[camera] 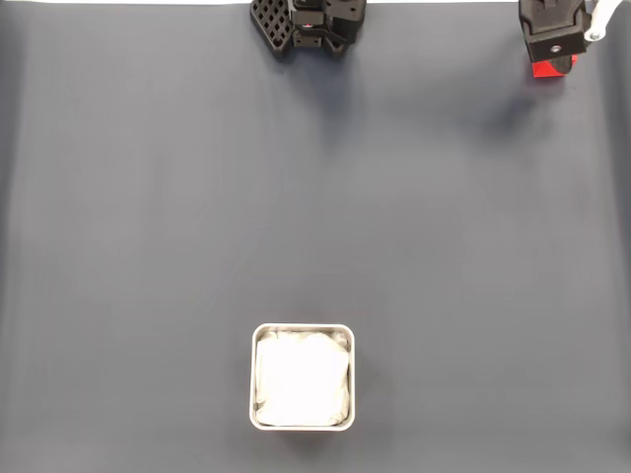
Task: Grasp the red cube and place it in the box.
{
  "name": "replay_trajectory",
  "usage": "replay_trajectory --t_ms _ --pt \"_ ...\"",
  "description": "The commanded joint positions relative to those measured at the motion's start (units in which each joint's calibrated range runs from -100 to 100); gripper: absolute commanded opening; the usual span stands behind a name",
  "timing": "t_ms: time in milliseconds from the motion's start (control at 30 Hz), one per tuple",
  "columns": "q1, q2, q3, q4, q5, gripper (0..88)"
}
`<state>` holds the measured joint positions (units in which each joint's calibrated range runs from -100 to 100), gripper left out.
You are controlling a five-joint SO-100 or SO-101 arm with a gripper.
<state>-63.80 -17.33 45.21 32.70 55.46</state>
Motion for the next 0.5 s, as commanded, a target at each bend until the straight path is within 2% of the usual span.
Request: replay_trajectory --t_ms 0,467 --pt "-0.7 0.3 -0.2 -1.8 0.1 39.0" --pt "-1.3 4.0 0.2 -4.6 -0.1 39.2"
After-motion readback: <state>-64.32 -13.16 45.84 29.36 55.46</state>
